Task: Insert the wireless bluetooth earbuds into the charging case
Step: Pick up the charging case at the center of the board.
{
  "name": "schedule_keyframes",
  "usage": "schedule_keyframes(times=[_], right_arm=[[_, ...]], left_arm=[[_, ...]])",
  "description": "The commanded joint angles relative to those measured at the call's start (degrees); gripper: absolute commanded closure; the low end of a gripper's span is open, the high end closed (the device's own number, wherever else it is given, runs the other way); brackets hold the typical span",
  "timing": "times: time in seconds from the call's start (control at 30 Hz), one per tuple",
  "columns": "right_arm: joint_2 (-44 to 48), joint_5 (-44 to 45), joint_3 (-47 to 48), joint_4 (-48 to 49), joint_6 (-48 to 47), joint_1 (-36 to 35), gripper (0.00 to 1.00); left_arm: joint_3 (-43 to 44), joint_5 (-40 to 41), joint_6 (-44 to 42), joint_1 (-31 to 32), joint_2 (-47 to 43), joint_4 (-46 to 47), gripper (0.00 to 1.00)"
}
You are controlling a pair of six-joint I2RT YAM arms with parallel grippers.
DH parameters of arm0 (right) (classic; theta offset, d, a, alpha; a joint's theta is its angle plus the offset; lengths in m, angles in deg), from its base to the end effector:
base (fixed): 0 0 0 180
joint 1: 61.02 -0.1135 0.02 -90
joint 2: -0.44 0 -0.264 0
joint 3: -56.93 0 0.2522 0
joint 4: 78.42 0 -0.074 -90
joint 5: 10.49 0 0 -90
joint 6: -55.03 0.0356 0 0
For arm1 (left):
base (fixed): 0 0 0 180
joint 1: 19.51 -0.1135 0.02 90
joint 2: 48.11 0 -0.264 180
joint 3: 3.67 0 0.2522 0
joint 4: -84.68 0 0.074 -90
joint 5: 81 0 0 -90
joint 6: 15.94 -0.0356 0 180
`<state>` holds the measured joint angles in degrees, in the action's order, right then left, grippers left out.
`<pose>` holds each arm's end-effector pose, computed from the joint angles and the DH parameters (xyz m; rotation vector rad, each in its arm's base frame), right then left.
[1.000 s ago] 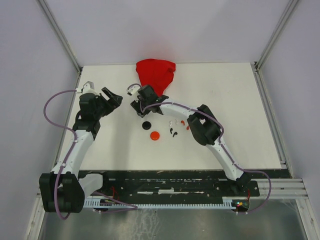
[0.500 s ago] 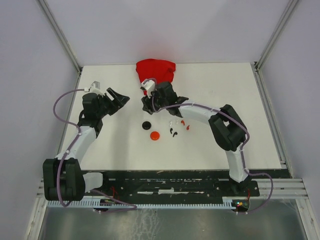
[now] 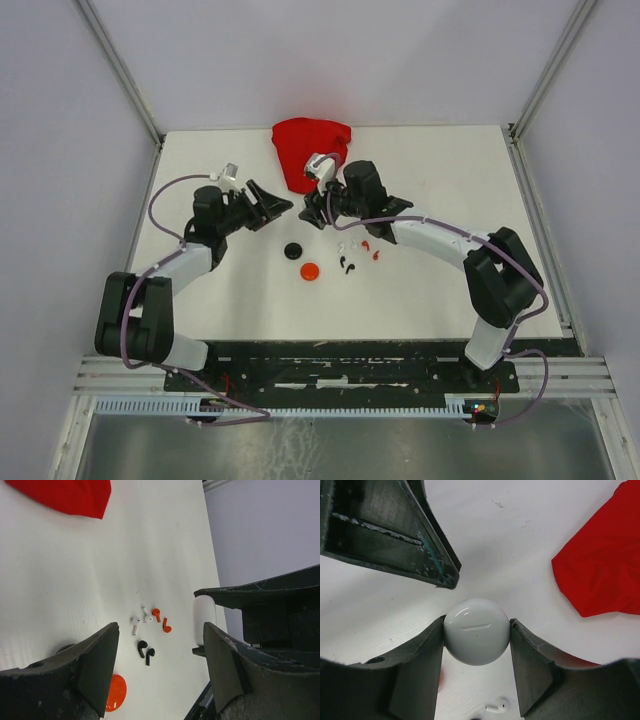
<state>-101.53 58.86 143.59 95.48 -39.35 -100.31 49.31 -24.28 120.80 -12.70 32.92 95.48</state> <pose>0.3155 0.2744 0.2660 -0.9644 1.7456 0.7488 0.2961 -0.0550 0.2249 -0.2621 1.9778 -1.1664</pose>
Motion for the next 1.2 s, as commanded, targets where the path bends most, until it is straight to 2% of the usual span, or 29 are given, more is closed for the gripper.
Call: schedule_keyframes(times=[0.0, 0.33, 0.5, 0.8, 0.93, 1.17], right_arm=[[4.5, -1.5, -1.8, -0.3, -1.0, 0.3, 0.72], [6.8, -3.3, -4.6, -0.3, -0.2, 1.2, 0.73], [7.1, -3.9, -4.8, -0.3, 0.0, 1.4, 0.72], [7.5, -4.6, -5.0, -0.4, 0.1, 1.5, 0.72], [7.5, -4.8, -5.0, -0.3, 0.1, 1.6, 0.72], [7.7, -4.8, -5.1, -0.3, 0.2, 1.5, 0.72]], left_arm=[[2.9, -4.0, 3.2, 3.5, 3.1, 8.8, 0.26], [2.4, -5.9, 5.2, 6.7, 5.2, 15.8, 0.28], [2.4, -6.7, 6.1, 7.5, 6.6, 17.6, 0.32], [2.7, -7.0, 6.5, 8.3, 7.7, 19.0, 0.45], [2.7, -7.4, 7.1, 8.6, 8.2, 20.1, 0.56], [2.8, -7.9, 6.9, 9.3, 8.4, 20.2, 0.59]])
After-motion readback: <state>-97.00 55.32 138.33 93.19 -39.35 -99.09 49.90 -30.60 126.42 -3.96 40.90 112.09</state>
